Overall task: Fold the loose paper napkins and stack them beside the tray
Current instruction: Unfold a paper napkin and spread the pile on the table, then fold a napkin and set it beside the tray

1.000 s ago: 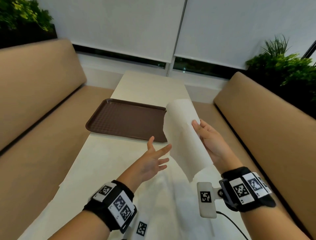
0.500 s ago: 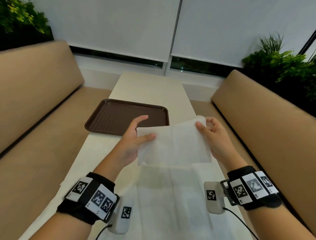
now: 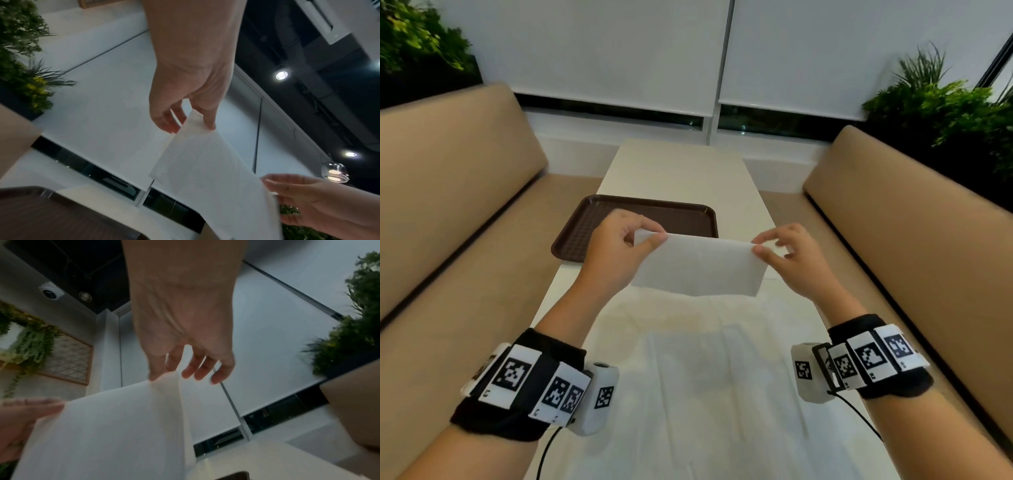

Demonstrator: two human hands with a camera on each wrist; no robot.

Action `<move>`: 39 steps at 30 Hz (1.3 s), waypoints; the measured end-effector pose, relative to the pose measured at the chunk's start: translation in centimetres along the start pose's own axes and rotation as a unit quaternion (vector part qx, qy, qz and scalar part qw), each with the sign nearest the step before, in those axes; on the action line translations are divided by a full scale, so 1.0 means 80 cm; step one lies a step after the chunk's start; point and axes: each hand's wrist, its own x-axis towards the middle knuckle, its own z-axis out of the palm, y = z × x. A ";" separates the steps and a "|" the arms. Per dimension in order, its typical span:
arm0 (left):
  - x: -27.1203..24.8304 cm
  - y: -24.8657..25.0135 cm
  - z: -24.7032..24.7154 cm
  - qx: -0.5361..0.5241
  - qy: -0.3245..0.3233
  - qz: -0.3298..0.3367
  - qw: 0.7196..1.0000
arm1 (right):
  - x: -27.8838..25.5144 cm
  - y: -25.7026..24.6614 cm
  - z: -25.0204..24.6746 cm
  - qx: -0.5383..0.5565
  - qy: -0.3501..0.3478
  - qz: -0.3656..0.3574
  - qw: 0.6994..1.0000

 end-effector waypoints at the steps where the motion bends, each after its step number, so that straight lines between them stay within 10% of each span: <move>1: -0.001 0.006 0.001 0.044 -0.003 0.026 0.999 | -0.004 -0.006 -0.002 -0.027 -0.030 -0.029 0.999; 5: -0.002 0.039 0.006 0.182 -0.042 0.143 0.972 | -0.012 -0.055 0.005 -0.052 -0.178 -0.162 0.969; 11: 0.004 0.068 0.003 0.175 -0.100 0.215 0.955 | -0.002 -0.057 0.012 -0.002 -0.146 -0.171 0.974; 18: 0.011 0.041 -0.011 0.068 -0.195 0.097 0.974 | -0.022 0.027 -0.008 0.056 -0.182 -0.037 0.981; 26: 0.016 -0.050 0.087 0.010 -0.342 -0.121 0.932 | -0.035 0.139 -0.016 0.119 -0.226 0.148 0.955; 34: 0.103 -0.109 0.240 -0.111 -0.162 -0.242 0.950 | 0.079 0.210 -0.036 0.109 0.009 0.217 0.970; 39: 0.140 -0.141 0.300 -0.034 -0.143 -0.226 0.963 | 0.134 0.255 -0.005 0.048 0.021 0.266 0.963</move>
